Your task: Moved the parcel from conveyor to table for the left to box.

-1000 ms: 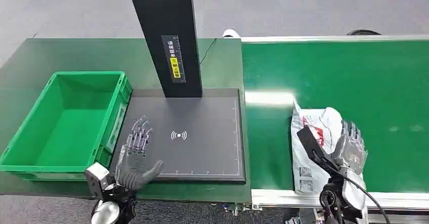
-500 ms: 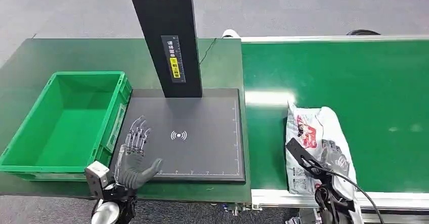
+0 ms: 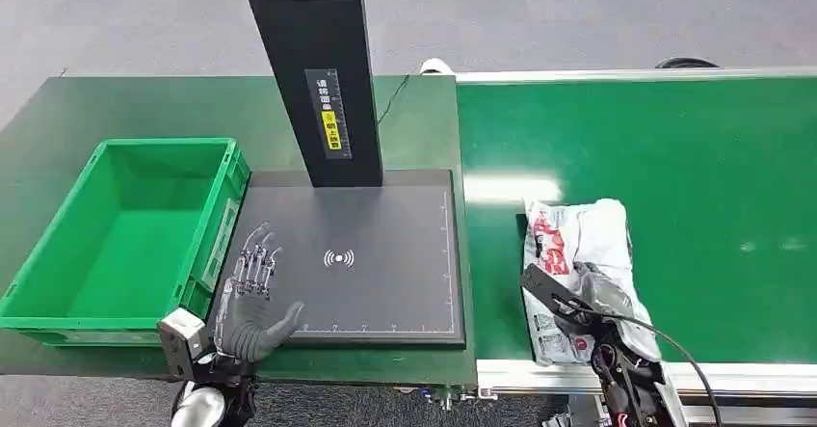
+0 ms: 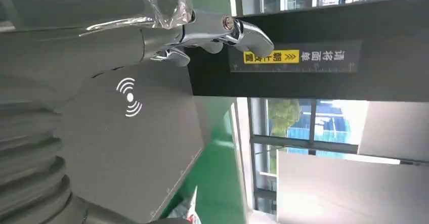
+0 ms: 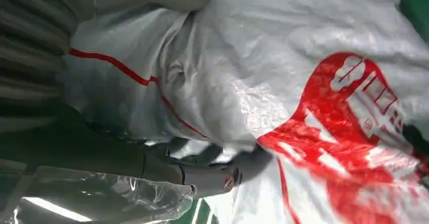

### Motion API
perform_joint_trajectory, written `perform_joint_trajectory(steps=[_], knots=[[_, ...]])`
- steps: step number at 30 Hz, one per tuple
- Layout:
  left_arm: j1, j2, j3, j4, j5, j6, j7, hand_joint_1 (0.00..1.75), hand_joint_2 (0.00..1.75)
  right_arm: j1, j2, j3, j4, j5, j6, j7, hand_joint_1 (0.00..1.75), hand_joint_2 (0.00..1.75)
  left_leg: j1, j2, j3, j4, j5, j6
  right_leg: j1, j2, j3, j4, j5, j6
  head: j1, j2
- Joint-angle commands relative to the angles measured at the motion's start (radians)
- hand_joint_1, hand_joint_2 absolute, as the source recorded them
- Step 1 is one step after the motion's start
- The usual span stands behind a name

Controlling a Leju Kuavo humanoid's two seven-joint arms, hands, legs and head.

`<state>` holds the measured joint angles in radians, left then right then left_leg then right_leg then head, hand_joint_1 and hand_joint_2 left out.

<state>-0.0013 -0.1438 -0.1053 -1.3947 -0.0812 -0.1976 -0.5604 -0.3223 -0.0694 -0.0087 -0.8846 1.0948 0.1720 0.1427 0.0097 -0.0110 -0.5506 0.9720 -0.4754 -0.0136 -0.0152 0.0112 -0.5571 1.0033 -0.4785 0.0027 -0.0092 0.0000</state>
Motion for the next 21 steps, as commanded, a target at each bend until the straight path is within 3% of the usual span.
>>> perform_joint_trajectory(steps=[1, 21], knots=[[0.001, 0.020, 0.010, 0.024, 0.008, 0.002, 0.005, 0.00, 1.75, -0.039, -0.023, 0.139, 0.150, -0.060, 0.034, -0.035, 1.75, 1.75, 0.001, 0.002, 0.001, -0.001, 0.001, 0.000, 0.001, 0.000, 0.001, -0.002, 0.002, 0.000, 0.000, 0.000], [0.001, 0.019, 0.010, 0.024, 0.008, 0.002, 0.005, 0.00, 1.75, -0.041, -0.023, 0.139, 0.150, -0.062, 0.035, -0.035, 1.75, 1.75, 0.001, 0.000, 0.003, -0.001, 0.000, 0.000, 0.001, 0.000, 0.003, -0.002, 0.001, 0.000, 0.000, 0.000]])
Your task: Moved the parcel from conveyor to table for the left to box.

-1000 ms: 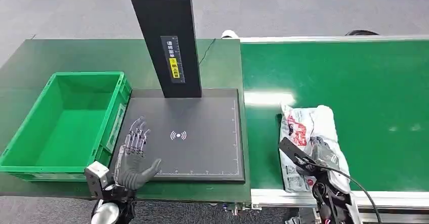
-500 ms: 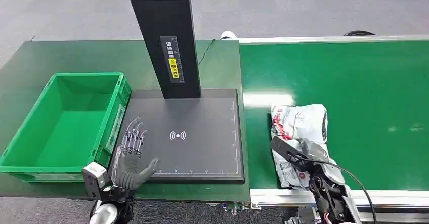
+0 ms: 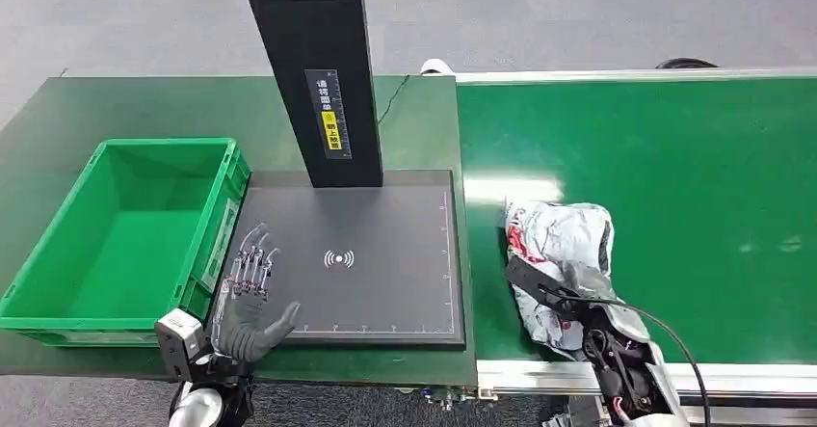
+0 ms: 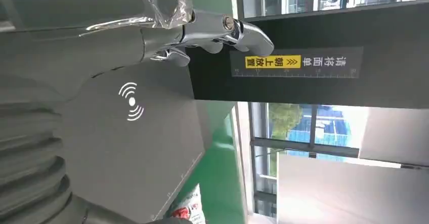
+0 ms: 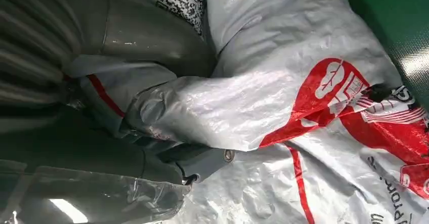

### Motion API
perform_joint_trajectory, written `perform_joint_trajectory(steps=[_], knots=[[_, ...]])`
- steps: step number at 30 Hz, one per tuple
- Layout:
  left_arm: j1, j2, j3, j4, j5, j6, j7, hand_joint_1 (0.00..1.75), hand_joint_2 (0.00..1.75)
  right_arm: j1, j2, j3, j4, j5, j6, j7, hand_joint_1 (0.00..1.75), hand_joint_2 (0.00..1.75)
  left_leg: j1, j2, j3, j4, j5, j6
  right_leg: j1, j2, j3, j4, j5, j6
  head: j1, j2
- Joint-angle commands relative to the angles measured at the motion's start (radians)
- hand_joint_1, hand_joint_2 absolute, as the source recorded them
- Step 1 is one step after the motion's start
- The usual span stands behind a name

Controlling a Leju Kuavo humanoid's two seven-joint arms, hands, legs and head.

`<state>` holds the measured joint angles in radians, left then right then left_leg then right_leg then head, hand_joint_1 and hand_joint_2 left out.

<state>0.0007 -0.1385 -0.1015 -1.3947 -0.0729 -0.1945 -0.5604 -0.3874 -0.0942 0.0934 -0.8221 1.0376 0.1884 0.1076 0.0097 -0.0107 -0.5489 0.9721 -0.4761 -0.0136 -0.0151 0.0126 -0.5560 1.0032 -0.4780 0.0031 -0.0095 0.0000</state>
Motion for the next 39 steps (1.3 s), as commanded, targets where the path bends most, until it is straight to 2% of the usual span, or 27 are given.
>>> perform_joint_trajectory(steps=[1, 7, 11, 16, 17, 19, 22, 24, 31, 32, 39], knots=[[-0.001, 0.014, 0.007, 0.024, 0.000, -0.001, 0.005, 0.00, 1.75, 0.024, 0.002, 0.037, 0.088, -0.004, 0.019, 0.000, 1.75, 1.75, 0.001, -0.001, 0.000, -0.001, 0.001, 0.000, 0.001, -0.003, 0.001, -0.003, 0.001, -0.001, 0.000, 0.000], [-0.004, 0.014, 0.008, 0.026, 0.000, 0.000, 0.005, 0.00, 1.75, 0.015, -0.006, 0.056, 0.101, -0.017, 0.024, -0.007, 1.75, 1.75, 0.001, -0.001, 0.000, -0.001, 0.001, 0.000, 0.001, -0.003, 0.001, -0.003, 0.001, -0.001, 0.000, 0.000], [0.022, 0.015, 0.030, -0.012, 0.003, 0.003, 0.003, 0.00, 1.75, -0.003, 0.008, 0.060, 0.032, -0.079, -0.116, -0.115, 1.75, 1.75, 0.000, 0.001, 0.000, 0.000, 0.000, 0.000, 0.001, -0.001, 0.001, -0.001, 0.000, 0.000, 0.000, 0.000], [0.064, 0.007, 0.054, -0.054, -0.003, -0.015, -0.013, 0.00, 1.75, 0.040, 0.032, 0.005, -0.170, -0.177, -0.216, -0.157, 1.75, 1.75, 0.000, 0.004, -0.004, 0.001, 0.000, 0.000, 0.000, 0.002, -0.004, 0.001, 0.001, -0.001, 0.000, 0.000], [0.061, 0.009, 0.050, -0.058, -0.004, -0.026, -0.032, 0.00, 1.75, 0.096, 0.110, -0.141, -0.336, -0.405, -0.503, -0.431, 1.75, 1.75, 0.000, 0.003, -0.004, 0.000, 0.000, 0.000, 0.000, 0.002, -0.004, 0.001, 0.001, -0.001, 0.000, 0.000], [0.041, 0.005, 0.044, -0.043, -0.005, -0.035, -0.032, 0.00, 1.75, 0.181, 0.098, -0.140, -0.562, -0.409, -0.501, -0.393, 1.75, 1.75, 0.000, 0.003, -0.006, 0.001, 0.000, 0.000, 0.000, 0.001, -0.006, 0.001, 0.000, -0.001, 0.000, 0.000], [0.020, 0.005, 0.036, -0.021, -0.006, -0.038, -0.031, 0.00, 1.75, 0.230, 0.110, -0.151, -0.658, -0.420, -0.534, -0.440, 1.75, 1.75, 0.000, -0.002, -0.010, 0.001, 0.000, 0.000, 0.000, -0.004, -0.009, 0.002, -0.001, -0.001, 0.000, 0.000], [0.016, 0.007, 0.035, -0.017, -0.006, -0.039, -0.031, 0.00, 1.75, 0.234, 0.120, -0.156, -0.669, -0.441, -0.550, -0.477, 1.75, 1.75, 0.000, -0.004, -0.009, 0.000, 0.000, 0.000, 0.000, -0.005, -0.008, 0.000, -0.001, 0.000, 0.000, 0.000], [0.017, 0.008, 0.035, -0.017, -0.006, -0.039, -0.031, 0.00, 1.75, 0.230, 0.122, -0.155, -0.662, -0.441, -0.550, -0.479, 1.75, 1.75, -0.001, -0.002, -0.010, 0.000, 0.000, 0.000, -0.001, -0.003, -0.008, 0.000, -0.001, 0.000, 0.000, 0.000], [0.016, 0.010, 0.033, -0.017, -0.006, -0.039, -0.031, 0.00, 1.75, 0.227, 0.130, -0.159, -0.663, -0.461, -0.578, -0.525, 1.75, 1.75, 0.000, -0.002, -0.010, 0.000, 0.000, 0.000, 0.000, -0.003, -0.008, 0.000, -0.001, 0.000, 0.000, 0.000], [0.006, 0.011, 0.022, -0.008, 0.000, -0.044, -0.032, 0.00, 1.75, 0.223, 0.145, -0.146, -0.730, -0.509, -0.618, -0.580, 1.75, 1.75, 0.000, -0.001, -0.009, 0.000, 0.000, 0.000, 0.000, -0.003, -0.008, 0.000, -0.001, 0.000, 0.000, 0.000]])
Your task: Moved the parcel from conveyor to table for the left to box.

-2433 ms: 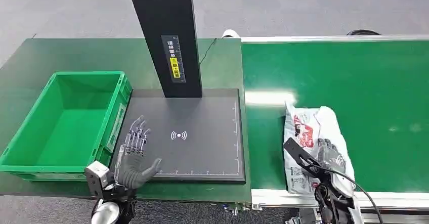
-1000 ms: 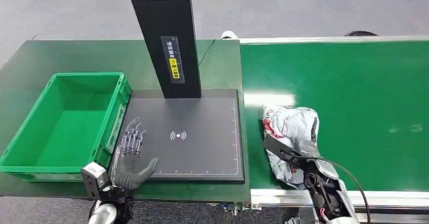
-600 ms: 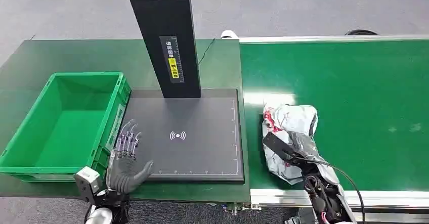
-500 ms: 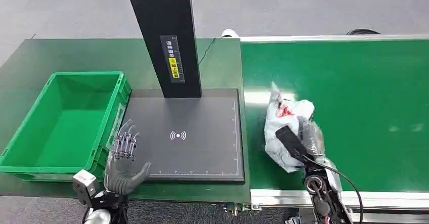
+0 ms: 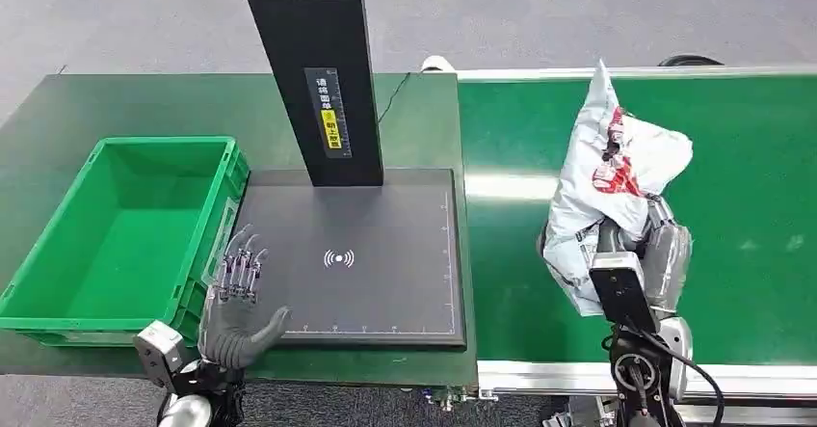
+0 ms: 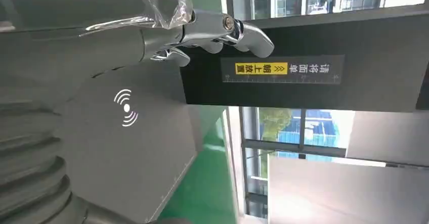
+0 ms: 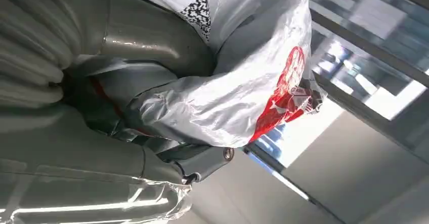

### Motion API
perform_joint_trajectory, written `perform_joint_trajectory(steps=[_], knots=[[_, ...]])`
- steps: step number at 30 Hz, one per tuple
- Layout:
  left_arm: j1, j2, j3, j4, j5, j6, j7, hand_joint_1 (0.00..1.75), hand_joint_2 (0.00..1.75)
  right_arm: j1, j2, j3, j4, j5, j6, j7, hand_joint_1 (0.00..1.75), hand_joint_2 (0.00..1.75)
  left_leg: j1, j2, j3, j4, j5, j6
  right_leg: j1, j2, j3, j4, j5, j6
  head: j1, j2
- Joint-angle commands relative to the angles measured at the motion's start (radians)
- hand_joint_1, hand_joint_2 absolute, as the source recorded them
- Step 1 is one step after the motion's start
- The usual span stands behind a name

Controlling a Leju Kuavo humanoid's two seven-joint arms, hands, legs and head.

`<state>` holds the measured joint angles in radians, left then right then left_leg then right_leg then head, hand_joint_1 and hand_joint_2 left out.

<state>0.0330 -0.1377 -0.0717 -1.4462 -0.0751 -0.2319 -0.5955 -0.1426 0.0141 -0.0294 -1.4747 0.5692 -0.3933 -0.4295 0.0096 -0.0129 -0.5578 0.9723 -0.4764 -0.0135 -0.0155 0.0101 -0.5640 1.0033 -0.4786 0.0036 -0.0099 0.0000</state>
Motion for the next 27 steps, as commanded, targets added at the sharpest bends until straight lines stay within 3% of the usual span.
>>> perform_joint_trajectory(steps=[1, 5, 7, 10, 15, 18, 27], knots=[[-0.025, 0.011, -0.010, 0.043, 0.003, -0.007, 0.003, 0.00, 1.75, -0.024, 0.037, -0.021, -0.085, -0.046, -0.056, -0.058, 1.75, 1.75, 0.000, 0.001, 0.000, 0.000, 0.000, 0.000, 0.000, 0.000, 0.000, 0.000, 0.000, -0.001, 0.000, 0.000], [-0.024, 0.011, -0.012, 0.043, 0.008, -0.003, -0.007, 0.00, 1.75, -0.047, 0.016, 0.041, -0.075, -0.058, 0.015, -0.059, 1.75, 1.75, 0.000, 0.001, 0.000, 0.000, 0.000, 0.000, 0.000, 0.000, 0.000, 0.000, 0.000, 0.000, 0.000, 0.000], [-0.031, 0.016, -0.018, 0.047, 0.008, 0.003, -0.023, 0.00, 1.75, -0.098, -0.025, 0.155, 0.016, 0.017, 0.167, -0.008, 1.75, 1.75, 0.000, 0.003, 0.000, 0.000, 0.000, 0.001, 0.000, 0.002, 0.000, 0.000, 0.001, 0.000, 0.000, 0.000], [-0.044, 0.025, -0.027, 0.056, 0.002, 0.009, -0.031, 0.00, 1.75, -0.201, -0.044, 0.317, 0.191, 0.148, 0.268, 0.004, 1.75, 1.75, 0.000, 0.007, 0.000, -0.001, 0.000, 0.000, 0.000, 0.006, -0.001, 0.000, 0.002, 0.000, 0.000, 0.000], [-0.060, 0.043, -0.044, 0.087, 0.018, 0.007, -0.042, 0.00, 1.75, -0.341, -0.013, 0.516, 0.463, 0.229, 0.398, 0.037, 1.75, 1.75, 0.001, 0.009, 0.003, -0.002, 0.001, 0.000, 0.001, 0.008, 0.001, -0.001, 0.003, -0.001, 0.000, 0.000], [-0.078, 0.049, -0.059, 0.111, 0.025, 0.005, -0.046, 0.00, 1.75, -0.364, 0.013, 0.566, 0.548, 0.113, 0.566, -0.025, 1.75, 1.75, 0.001, 0.007, 0.003, -0.002, 0.001, 0.000, 0.001, 0.006, 0.001, -0.001, 0.002, -0.001, 0.000, 0.000], [-0.075, 0.039, -0.051, 0.097, 0.036, 0.020, -0.035, 0.00, 1.75, -0.471, 0.027, 0.727, 0.656, 0.049, 0.655, -0.021, 1.75, 1.75, 0.000, 0.005, 0.000, 0.000, 0.001, 0.001, 0.001, 0.003, 0.000, 0.000, 0.001, -0.001, 0.001, 0.000]])
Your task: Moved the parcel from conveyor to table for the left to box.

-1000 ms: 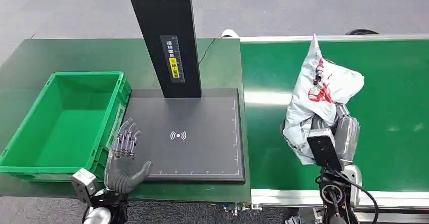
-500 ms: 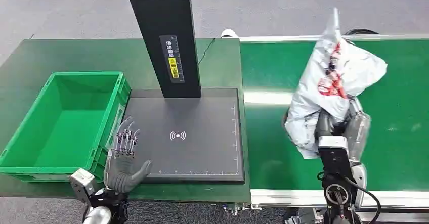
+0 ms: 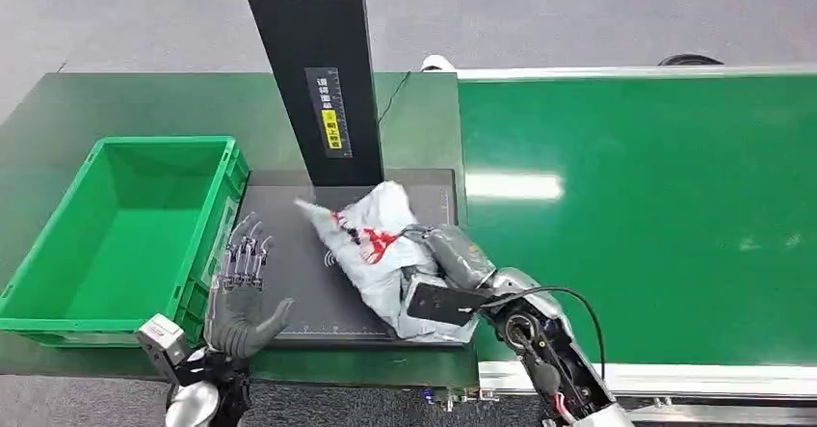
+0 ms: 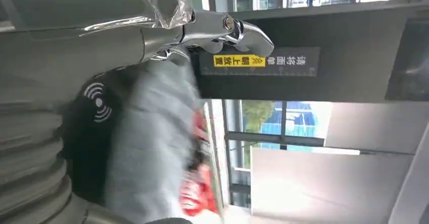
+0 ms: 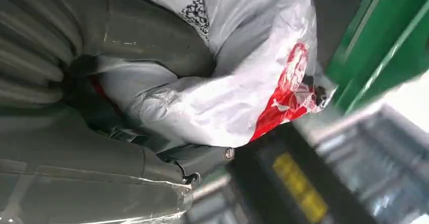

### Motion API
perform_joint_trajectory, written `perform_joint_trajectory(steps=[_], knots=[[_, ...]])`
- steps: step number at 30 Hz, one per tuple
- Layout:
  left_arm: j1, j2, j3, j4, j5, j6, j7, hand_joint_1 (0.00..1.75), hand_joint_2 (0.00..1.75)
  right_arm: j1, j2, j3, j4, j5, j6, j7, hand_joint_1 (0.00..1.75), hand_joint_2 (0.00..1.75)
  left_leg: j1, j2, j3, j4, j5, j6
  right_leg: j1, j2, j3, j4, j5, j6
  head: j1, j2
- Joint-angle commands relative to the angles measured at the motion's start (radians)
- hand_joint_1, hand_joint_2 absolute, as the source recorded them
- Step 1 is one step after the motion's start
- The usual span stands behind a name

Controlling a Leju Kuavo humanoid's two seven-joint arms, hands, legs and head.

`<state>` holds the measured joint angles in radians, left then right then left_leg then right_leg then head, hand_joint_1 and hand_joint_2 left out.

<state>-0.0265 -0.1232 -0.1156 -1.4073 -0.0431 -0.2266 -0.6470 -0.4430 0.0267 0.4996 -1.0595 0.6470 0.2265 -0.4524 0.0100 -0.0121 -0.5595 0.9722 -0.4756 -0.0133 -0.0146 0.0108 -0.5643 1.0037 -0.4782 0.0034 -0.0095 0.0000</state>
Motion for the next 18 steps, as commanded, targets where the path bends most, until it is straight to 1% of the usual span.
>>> perform_joint_trajectory(steps=[1, 3, 5, 11, 14, 16, 17, 18], knots=[[-0.010, 0.023, -0.003, 0.055, 0.004, 0.016, 0.017, 0.00, 1.75, -0.180, 0.021, 0.210, 0.257, -0.045, 0.037, -0.020, 1.75, 1.75, 0.000, 0.003, 0.001, 0.000, 0.000, 0.000, 0.000, 0.002, 0.000, 0.000, 0.001, 0.000, 0.000, 0.000], [0.001, 0.020, 0.001, 0.044, 0.004, 0.017, 0.017, 0.00, 1.75, -0.184, 0.034, 0.242, 0.269, -0.068, 0.021, -0.059, 1.75, 1.75, 0.000, 0.003, 0.001, 0.000, 0.000, 0.000, 0.000, 0.002, 0.000, 0.000, 0.001, 0.000, 0.000, 0.000], [0.001, 0.018, 0.001, 0.043, 0.004, 0.017, 0.017, 0.00, 1.75, -0.179, 0.042, 0.249, 0.270, -0.067, 0.019, -0.058, 1.75, 1.75, 0.000, 0.004, 0.002, -0.001, 0.000, 0.000, 0.000, 0.003, 0.000, -0.001, 0.001, -0.001, 0.000, 0.000], [0.000, 0.018, 0.000, 0.042, 0.004, 0.017, 0.017, 0.00, 1.75, -0.180, 0.038, 0.250, 0.269, -0.067, 0.018, -0.058, 1.75, 1.75, 0.000, 0.002, 0.002, 0.000, 0.000, 0.001, 0.001, 0.000, 0.001, -0.001, 0.000, 0.000, 0.000, 0.000], [0.010, 0.014, 0.003, 0.029, 0.003, 0.023, 0.017, 0.00, 1.75, -0.175, 0.045, 0.270, 0.261, -0.060, -0.050, -0.054, 1.75, 1.75, 0.000, 0.003, 0.002, 0.000, 0.000, 0.001, 0.000, 0.002, 0.001, -0.001, 0.001, 0.000, 0.000, 0.000], [0.017, 0.013, 0.001, 0.022, 0.002, 0.023, 0.018, 0.00, 1.75, -0.160, 0.047, 0.249, 0.239, -0.072, -0.110, -0.045, 1.75, 1.75, 0.000, 0.002, 0.001, 0.000, 0.000, 0.000, 0.000, 0.001, 0.000, 0.000, 0.000, 0.000, 0.000, 0.000], [0.016, 0.013, 0.001, 0.023, 0.002, 0.024, 0.018, 0.00, 1.75, -0.151, 0.041, 0.239, 0.221, -0.078, -0.130, -0.044, 0.30, 1.75, 0.000, 0.002, 0.001, 0.000, 0.000, 0.000, 0.001, 0.001, 0.001, -0.001, 0.001, 0.000, 0.000, 0.000], [0.014, 0.012, 0.001, 0.026, 0.002, 0.024, 0.018, 0.00, 1.75, -0.141, 0.035, 0.219, 0.206, -0.095, -0.138, -0.049, 0.00, 1.75, 0.000, 0.001, 0.001, 0.000, 0.000, 0.000, 0.000, 0.000, 0.000, 0.000, 0.000, 0.000, 0.000, 0.000]])
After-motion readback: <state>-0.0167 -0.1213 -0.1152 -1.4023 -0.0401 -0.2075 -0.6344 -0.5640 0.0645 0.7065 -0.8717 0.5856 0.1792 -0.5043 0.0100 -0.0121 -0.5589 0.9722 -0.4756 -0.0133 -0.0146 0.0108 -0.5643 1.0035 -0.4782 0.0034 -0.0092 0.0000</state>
